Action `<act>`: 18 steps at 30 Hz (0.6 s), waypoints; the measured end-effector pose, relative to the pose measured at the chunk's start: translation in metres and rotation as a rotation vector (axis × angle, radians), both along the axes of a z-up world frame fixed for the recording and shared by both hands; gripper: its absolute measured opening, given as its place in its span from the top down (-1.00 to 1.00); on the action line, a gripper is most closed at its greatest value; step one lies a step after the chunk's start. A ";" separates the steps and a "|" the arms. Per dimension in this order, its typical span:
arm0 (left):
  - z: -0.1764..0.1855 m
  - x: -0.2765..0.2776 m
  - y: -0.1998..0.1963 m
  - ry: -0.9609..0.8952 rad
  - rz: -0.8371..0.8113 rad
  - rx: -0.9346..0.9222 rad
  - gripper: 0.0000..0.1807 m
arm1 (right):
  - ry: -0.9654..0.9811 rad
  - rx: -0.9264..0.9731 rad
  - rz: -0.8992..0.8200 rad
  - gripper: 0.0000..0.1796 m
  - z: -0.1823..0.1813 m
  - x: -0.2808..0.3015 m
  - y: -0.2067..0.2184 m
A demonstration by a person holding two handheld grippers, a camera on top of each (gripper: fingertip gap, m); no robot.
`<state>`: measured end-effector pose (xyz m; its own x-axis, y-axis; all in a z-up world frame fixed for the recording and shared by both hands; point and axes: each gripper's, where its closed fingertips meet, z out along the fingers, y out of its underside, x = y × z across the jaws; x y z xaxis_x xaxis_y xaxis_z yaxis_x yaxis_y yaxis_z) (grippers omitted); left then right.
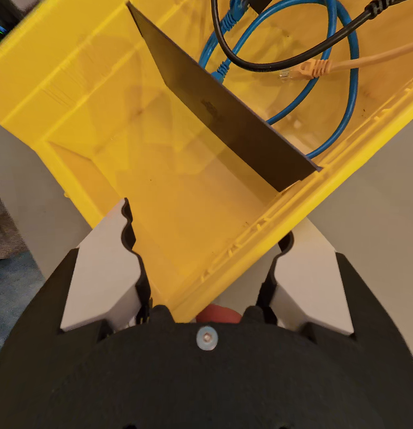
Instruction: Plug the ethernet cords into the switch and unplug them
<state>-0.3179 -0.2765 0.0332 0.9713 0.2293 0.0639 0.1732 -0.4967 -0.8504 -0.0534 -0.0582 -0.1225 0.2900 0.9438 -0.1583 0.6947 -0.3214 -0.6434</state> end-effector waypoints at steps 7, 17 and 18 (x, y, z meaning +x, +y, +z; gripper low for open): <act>0.030 0.047 0.033 0.036 -0.078 0.043 0.94 | 0.135 0.105 -0.105 -0.75 0.054 0.014 0.024; 0.040 0.205 0.176 0.130 -0.320 0.036 0.94 | 0.603 0.226 -0.173 -0.21 0.208 0.175 0.011; 0.038 0.227 0.193 0.132 -0.352 0.029 0.94 | 0.646 0.258 -0.204 -0.09 0.216 0.192 0.007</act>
<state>-0.0909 -0.0833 0.0717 0.9906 -0.1199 -0.0657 -0.1159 -0.4816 -0.8687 0.1387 -0.0511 0.0936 0.3881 0.9114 -0.1370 0.0922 -0.1864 -0.9781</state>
